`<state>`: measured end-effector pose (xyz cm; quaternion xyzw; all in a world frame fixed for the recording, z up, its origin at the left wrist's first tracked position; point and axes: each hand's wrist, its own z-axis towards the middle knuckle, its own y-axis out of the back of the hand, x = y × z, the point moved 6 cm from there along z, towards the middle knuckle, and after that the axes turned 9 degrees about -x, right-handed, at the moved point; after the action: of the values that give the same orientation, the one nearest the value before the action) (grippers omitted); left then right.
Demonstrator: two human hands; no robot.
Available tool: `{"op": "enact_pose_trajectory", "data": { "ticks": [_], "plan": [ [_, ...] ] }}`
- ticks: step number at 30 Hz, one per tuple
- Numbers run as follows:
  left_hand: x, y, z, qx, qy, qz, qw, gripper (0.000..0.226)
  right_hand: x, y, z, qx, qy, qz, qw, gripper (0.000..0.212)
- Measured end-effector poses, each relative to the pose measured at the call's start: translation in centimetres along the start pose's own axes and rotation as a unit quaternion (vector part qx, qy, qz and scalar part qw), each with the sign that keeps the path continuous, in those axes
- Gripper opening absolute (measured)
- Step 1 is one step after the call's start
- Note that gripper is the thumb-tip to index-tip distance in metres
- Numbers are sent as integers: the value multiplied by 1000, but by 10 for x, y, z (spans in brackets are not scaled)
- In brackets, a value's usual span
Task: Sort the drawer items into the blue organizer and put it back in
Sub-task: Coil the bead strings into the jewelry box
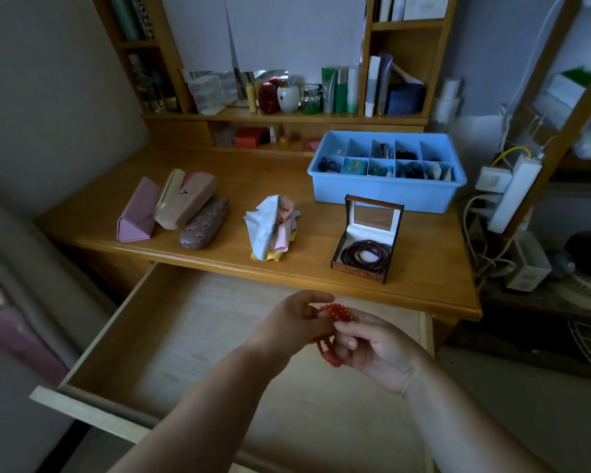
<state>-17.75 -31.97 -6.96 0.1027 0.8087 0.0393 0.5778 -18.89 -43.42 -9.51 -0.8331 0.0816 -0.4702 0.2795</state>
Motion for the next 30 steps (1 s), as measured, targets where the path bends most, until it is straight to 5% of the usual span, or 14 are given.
{"op": "enact_pose_trajectory", "data": {
  "ticks": [6,8,12,15,19,22,26,30],
  "plan": [
    [29,-5,-12,-85,59,-77,992,30,23,26,11,-123,56,56,989,19],
    [38,-14,-14,-94,66,-108,987,27,21,19,11,-105,65,60,991,22],
    [47,18,3,-155,131,-258,945,20,-5,-3,-1,17,-5,-125,992,31],
    [49,28,7,-174,117,-247,946,21,-5,4,2,-10,-32,-236,971,28],
    [58,-10,-8,-129,32,-80,988,22,23,14,18,-123,39,-113,985,28],
    [53,-12,-8,-111,-13,48,993,23,16,19,18,-149,43,-198,968,23],
    [38,27,5,-131,27,-84,987,24,-2,22,3,-94,-18,-378,921,20],
    [8,20,23,-31,35,-148,988,21,35,23,4,-155,91,-283,942,14]
  ]
}}
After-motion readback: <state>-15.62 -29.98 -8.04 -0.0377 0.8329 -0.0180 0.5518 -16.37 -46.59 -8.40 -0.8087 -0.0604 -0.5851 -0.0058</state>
